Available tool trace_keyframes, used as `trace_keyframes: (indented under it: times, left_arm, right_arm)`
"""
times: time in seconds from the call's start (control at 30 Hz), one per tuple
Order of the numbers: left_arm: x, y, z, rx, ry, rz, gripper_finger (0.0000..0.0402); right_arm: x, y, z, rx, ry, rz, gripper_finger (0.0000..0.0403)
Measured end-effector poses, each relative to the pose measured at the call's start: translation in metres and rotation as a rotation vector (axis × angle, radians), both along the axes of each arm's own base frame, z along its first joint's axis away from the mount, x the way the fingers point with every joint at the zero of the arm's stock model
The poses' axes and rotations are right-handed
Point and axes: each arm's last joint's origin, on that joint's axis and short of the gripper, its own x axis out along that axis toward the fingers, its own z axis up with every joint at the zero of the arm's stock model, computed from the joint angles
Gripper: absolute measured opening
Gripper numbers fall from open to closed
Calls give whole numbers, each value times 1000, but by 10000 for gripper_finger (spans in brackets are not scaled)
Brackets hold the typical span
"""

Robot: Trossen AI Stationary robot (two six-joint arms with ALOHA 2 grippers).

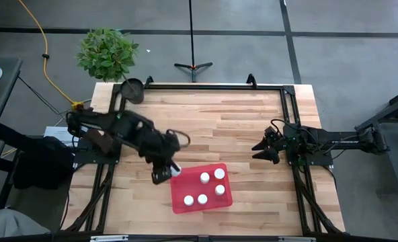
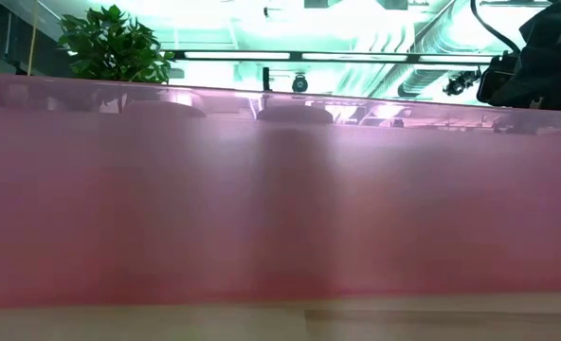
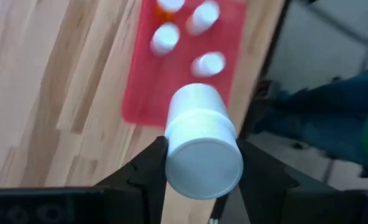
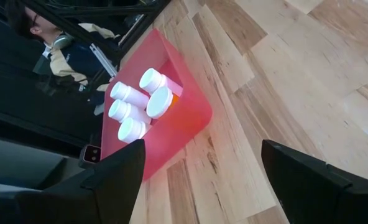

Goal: Pick and place pill bottles into a basket
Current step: Put the white pill bottle into the red bin

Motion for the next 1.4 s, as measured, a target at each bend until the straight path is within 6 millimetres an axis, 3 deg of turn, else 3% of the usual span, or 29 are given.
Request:
trace_keyframes:
  times: [0.3,0.53,0.8,1.07,1.4]
  left_arm:
    - [8,-21,-55,124,154,87,194]
    - [28,-30,-100,119,153,81,194]
    - [53,-41,-146,170,279,16,194]
    - [77,-43,-178,152,318,-21,194]
    - [105,-25,-214,170,350,10,194]
  right_arm:
    - [0,0,0,2,0,-1,312]
    - [0,0,0,6,1,-2,312]
    - [0,0,0,12,1,-4,312]
    - [0,0,1,10,-4,-4,312]
    - [0,0,1,9,-8,-4,312]
